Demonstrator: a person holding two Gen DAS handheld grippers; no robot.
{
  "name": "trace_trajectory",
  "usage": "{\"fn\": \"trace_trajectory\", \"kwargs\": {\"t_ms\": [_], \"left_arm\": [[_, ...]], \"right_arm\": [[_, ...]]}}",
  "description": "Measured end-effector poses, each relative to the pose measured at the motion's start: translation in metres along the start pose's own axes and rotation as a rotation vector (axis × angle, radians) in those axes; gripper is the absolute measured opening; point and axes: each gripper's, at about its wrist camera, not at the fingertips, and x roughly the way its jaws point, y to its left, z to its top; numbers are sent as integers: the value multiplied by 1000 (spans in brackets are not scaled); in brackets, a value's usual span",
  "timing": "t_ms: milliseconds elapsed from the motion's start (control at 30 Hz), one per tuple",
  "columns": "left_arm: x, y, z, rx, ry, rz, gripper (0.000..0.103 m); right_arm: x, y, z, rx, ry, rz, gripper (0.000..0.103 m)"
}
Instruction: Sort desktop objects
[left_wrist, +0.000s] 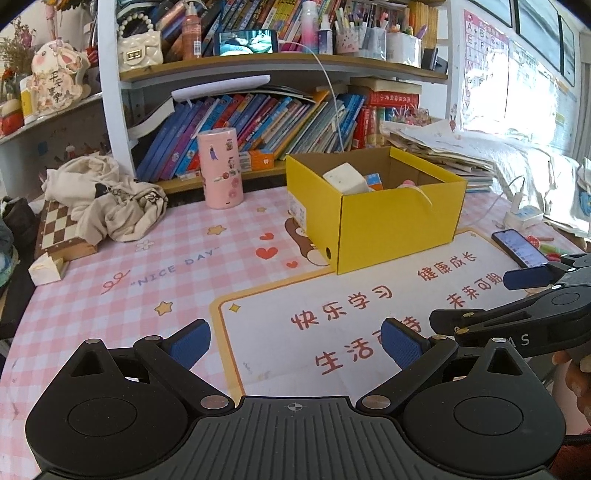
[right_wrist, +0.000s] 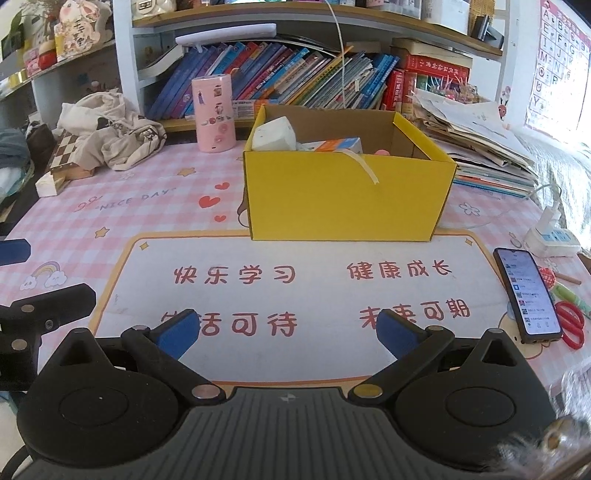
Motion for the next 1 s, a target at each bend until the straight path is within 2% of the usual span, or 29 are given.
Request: {"fn": "trace_trajectory", "kwargs": {"t_ms": [100,1000], "left_arm": [[-2,1,-1,-4,-1,3,103],[-9,-6,-6,26,-7,-18,103]], "right_arm": [[-1,1,0,-4,-2,0,103],[-8,4,-1,-17,-14,-8,103]]}}
